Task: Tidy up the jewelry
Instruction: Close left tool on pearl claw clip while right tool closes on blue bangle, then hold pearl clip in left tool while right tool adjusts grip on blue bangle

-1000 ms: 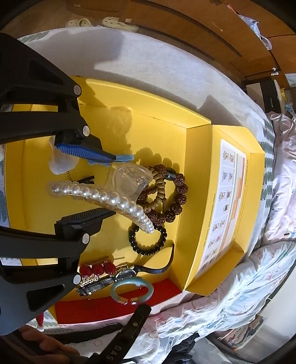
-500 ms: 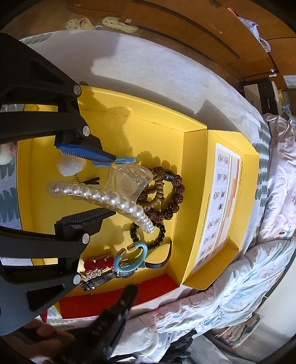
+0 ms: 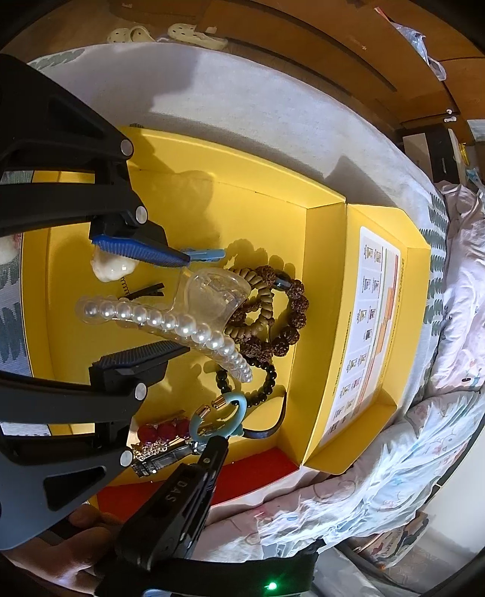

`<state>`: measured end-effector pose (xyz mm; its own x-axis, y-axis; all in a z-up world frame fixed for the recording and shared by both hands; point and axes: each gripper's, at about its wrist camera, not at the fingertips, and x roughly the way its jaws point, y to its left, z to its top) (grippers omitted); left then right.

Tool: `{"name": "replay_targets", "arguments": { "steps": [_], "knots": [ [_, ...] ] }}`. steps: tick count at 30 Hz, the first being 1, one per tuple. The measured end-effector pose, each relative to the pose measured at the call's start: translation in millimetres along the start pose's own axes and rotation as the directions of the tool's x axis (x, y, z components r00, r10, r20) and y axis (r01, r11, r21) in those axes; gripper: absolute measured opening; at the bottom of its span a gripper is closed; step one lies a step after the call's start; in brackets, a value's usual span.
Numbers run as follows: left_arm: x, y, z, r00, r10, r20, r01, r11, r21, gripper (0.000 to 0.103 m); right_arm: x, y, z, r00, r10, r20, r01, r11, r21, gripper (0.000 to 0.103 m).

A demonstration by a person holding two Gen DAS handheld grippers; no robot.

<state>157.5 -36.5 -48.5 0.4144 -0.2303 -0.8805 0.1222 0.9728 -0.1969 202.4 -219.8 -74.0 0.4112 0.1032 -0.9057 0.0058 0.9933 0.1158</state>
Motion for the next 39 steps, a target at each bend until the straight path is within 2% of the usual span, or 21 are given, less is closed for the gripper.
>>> {"name": "replay_targets", "arguments": {
  "steps": [17, 19, 20, 21, 22, 23, 32, 36, 39],
  "knots": [
    [1.4, 0.1, -0.4, 1.000, -0.008, -0.006, 0.008, 1.000, -0.005, 0.042, 8.3, 5.6, 5.4, 0.999, -0.034, -0.015, 0.034, 0.999, -0.034, 0.015],
    [1.5, 0.1, -0.4, 1.000, -0.008, -0.006, 0.008, 1.000, -0.006, 0.042, 7.1, 5.0, 5.7, 0.999, -0.042, -0.010, 0.042, 0.999, -0.032, 0.022],
    [1.5, 0.2, -0.4, 1.000, -0.008, -0.007, 0.008, 1.000, -0.005, 0.042, 6.2, 4.6, 5.8, 0.999, -0.048, -0.008, 0.047, 0.998, -0.033, 0.036],
    [1.5, 0.2, -0.4, 1.000, -0.008, -0.006, 0.008, 1.000, -0.005, 0.042, 4.6, 4.1, 5.7, 0.999, -0.052, -0.001, 0.052, 0.998, -0.033, 0.056],
    [1.6, 0.3, -0.3, 1.000, -0.008, -0.006, 0.008, 1.000, -0.006, 0.042, 2.5, 3.8, 5.8, 0.998, -0.056, 0.009, 0.056, 0.998, -0.033, 0.065],
    [1.6, 0.3, -0.3, 1.000, -0.008, -0.007, 0.008, 1.000, -0.005, 0.042, -0.5, 3.6, 5.6, 0.998, -0.060, 0.026, 0.061, 0.998, -0.035, 0.067],
    [1.7, 0.2, -1.2, 1.000, -0.013, -0.009, 0.013, 1.000, -0.008, 0.042, 3.6, 10.9, 5.9, 0.998, -0.057, 0.013, 0.058, 0.997, -0.052, 0.064],
    [1.7, 0.1, -1.5, 1.000, -0.015, -0.011, 0.015, 1.000, -0.008, 0.042, 6.4, 19.1, 5.8, 1.000, -0.029, 0.005, 0.030, 0.997, -0.075, 0.050],
    [2.4, 1.0, -0.7, 1.000, -0.021, -0.017, 0.021, 1.000, -0.012, 0.042, 12.3, 22.9, 5.4, 0.999, -0.052, -0.004, 0.052, 0.995, -0.090, 0.043]
  ]
}}
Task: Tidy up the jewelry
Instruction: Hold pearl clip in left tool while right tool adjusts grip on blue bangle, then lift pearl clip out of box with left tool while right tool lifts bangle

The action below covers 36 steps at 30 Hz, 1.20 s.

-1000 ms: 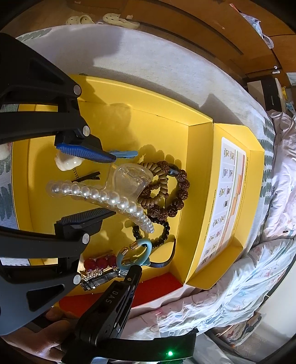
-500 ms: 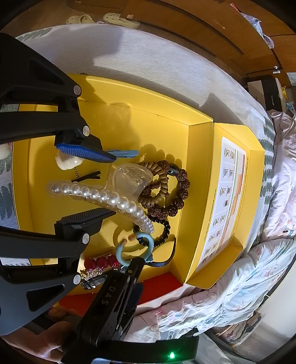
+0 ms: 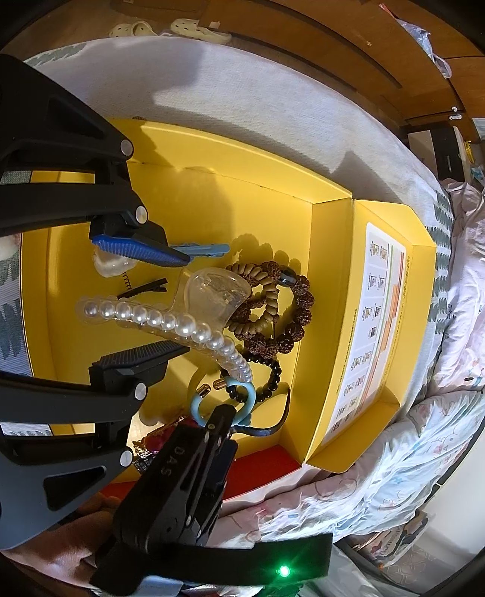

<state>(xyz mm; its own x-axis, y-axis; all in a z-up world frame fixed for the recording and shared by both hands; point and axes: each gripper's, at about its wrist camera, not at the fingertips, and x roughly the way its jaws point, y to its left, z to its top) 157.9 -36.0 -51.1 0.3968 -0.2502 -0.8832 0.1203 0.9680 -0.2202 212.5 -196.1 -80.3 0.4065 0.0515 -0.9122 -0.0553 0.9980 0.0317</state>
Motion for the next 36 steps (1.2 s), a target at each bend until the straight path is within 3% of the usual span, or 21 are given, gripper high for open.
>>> {"name": "replay_targets", "arguments": {
  "steps": [10, 15, 22, 36],
  "knots": [
    [1.5, 0.0, -1.0, 1.000, 0.000, -0.004, 0.000, 1.000, 0.006, 0.042, 11.9, 11.0, 1.4, 1.000, -0.015, -0.009, 0.015, 0.999, -0.049, 0.038],
    [2.8, -1.1, -2.1, 1.000, 0.000, -0.011, 0.001, 1.000, 0.007, 0.042, 21.0, 17.9, -1.9, 0.999, -0.028, -0.043, 0.025, 0.996, -0.082, 0.017],
    [1.2, 0.2, -2.1, 1.000, -0.003, -0.007, 0.003, 1.000, 0.006, 0.042, 15.5, 13.1, -3.3, 1.000, -0.018, -0.021, 0.017, 0.998, -0.066, 0.010],
    [-6.2, -0.2, -1.1, 1.000, 0.000, 0.012, 0.000, 1.000, 0.015, 0.042, -28.7, 9.6, 1.9, 0.996, -0.024, 0.090, 0.029, 0.998, -0.057, 0.009]
  ]
}}
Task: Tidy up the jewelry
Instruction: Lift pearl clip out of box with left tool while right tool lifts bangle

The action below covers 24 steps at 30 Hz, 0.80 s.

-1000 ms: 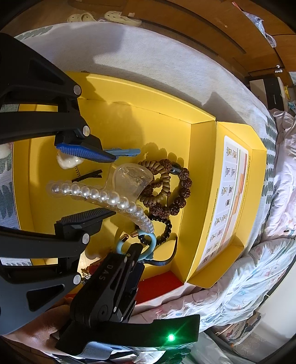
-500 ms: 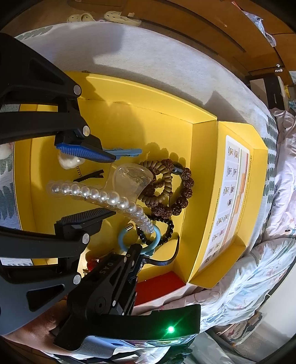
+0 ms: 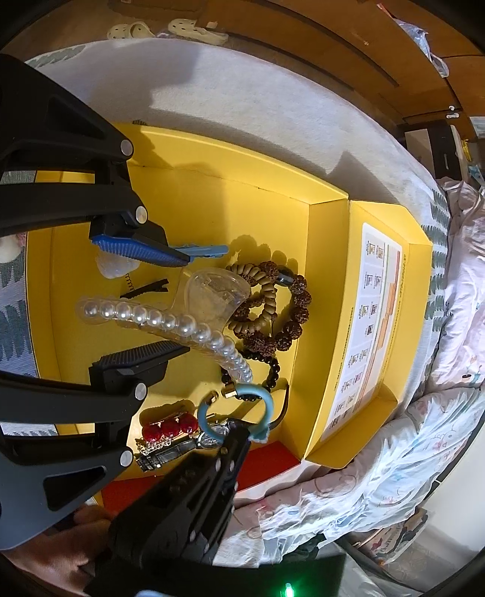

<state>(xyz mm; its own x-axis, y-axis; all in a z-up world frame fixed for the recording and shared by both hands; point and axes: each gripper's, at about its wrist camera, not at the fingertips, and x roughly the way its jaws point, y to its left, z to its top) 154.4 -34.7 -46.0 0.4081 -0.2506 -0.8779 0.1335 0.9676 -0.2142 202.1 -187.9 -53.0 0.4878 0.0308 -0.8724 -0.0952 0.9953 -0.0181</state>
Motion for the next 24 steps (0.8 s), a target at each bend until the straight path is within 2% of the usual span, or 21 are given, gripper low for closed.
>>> {"name": "replay_targets", "arguments": {
  "steps": [11, 21, 24],
  "knots": [
    [-33.8, 3.3, -11.0, 0.997, 0.037, 0.070, -0.038, 0.999, 0.012, 0.042, -59.6, -11.0, -11.8, 0.996, 0.009, 0.092, -0.010, 1.000, 0.016, 0.009],
    [-76.9, 0.5, -38.2, 0.981, 0.107, 0.164, -0.117, 0.992, 0.052, 0.042, -108.5, -37.1, -45.0, 0.990, -0.002, 0.142, -0.005, 0.999, 0.053, 0.009],
    [-85.1, 9.1, -48.0, 0.979, 0.109, 0.171, -0.118, 0.992, 0.040, 0.042, -117.9, -48.1, -58.1, 0.989, -0.013, 0.145, 0.003, 0.998, 0.069, 0.009]
  ]
}}
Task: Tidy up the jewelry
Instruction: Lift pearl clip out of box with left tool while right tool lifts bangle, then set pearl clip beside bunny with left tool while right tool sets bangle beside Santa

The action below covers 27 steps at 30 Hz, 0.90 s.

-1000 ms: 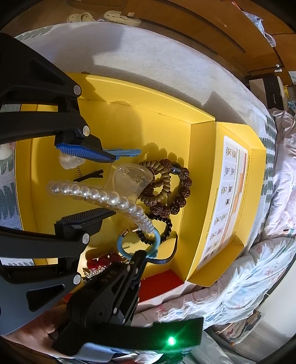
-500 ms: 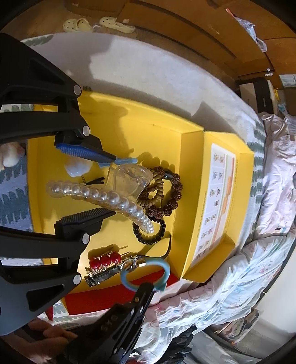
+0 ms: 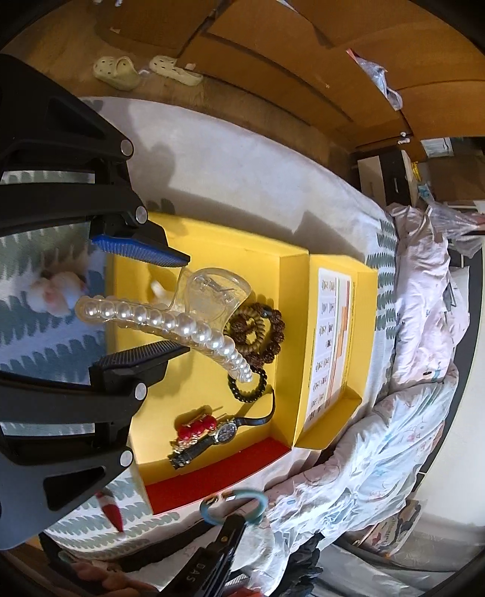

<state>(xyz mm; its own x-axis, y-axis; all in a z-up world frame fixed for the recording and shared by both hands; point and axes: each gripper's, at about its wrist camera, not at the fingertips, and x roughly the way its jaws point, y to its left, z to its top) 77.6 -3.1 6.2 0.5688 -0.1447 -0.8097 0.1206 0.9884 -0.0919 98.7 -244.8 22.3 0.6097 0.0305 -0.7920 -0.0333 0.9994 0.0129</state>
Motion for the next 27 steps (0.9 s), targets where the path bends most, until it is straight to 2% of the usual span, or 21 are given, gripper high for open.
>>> {"name": "replay_targets", "arguments": {
  "steps": [10, 16, 21, 27],
  "knots": [
    [-10.4, 33.6, -48.8, 0.999, 0.037, -0.030, -0.039, 0.998, -0.044, 0.042, -56.1, -33.1, -59.5, 0.999, -0.002, 0.053, -0.002, 0.997, 0.075, 0.009],
    [-19.6, 44.3, -75.6, 0.998, 0.040, -0.039, -0.042, 0.998, -0.040, 0.042, -65.7, -67.8, -102.0, 0.999, -0.016, 0.038, 0.010, 0.986, 0.169, 0.009],
    [-21.5, 49.6, -92.6, 0.997, 0.058, -0.042, -0.060, 0.997, -0.042, 0.042, -65.8, -100.0, -134.7, 0.998, -0.065, 0.003, 0.062, 0.969, 0.237, 0.009],
    [-11.8, 56.3, -108.1, 0.995, 0.073, -0.073, -0.076, 0.996, -0.048, 0.042, -58.0, -134.0, -151.2, 0.995, -0.095, -0.039, 0.102, 0.945, 0.310, 0.009]
  ]
}}
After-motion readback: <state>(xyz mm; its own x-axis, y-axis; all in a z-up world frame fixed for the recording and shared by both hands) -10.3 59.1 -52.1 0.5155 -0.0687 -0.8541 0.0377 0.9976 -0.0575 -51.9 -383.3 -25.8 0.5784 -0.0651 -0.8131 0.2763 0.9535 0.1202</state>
